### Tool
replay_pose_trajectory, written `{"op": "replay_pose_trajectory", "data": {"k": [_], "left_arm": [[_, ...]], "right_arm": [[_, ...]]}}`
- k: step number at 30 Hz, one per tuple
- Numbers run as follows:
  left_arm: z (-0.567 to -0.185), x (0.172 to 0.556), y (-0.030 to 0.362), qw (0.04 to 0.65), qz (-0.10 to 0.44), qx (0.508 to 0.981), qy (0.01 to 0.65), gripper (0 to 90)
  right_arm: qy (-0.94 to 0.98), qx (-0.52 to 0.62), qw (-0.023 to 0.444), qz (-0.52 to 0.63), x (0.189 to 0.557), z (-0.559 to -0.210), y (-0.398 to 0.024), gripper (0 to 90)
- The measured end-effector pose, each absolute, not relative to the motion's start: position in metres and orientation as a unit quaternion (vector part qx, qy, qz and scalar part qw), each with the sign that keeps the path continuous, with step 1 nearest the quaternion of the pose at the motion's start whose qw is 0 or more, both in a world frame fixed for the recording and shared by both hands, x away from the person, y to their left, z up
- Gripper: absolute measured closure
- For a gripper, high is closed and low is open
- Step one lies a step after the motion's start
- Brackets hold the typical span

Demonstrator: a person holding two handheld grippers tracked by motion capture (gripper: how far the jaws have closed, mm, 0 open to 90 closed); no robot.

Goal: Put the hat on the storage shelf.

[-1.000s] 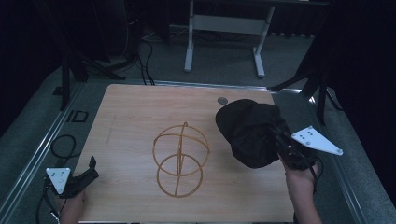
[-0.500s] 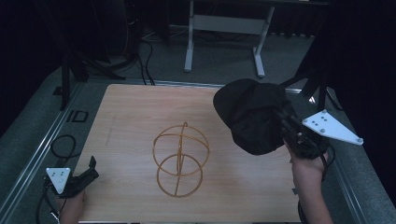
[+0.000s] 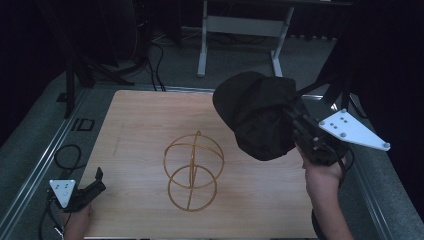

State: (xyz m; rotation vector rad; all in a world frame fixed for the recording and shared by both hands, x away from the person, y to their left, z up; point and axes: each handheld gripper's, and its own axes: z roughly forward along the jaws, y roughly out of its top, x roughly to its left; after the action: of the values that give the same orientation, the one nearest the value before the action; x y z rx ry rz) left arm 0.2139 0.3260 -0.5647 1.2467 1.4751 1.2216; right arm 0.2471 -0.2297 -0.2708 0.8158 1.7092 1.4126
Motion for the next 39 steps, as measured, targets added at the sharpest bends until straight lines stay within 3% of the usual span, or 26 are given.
{"op": "replay_pose_trajectory", "data": {"k": [39], "left_arm": [[-0.565,0.214,0.326,0.419,0.486,0.495,0.586,0.6]], "right_arm": [[0.724,0.199,0.286,0.596,0.22,-0.277,-0.108,86.3]]}}
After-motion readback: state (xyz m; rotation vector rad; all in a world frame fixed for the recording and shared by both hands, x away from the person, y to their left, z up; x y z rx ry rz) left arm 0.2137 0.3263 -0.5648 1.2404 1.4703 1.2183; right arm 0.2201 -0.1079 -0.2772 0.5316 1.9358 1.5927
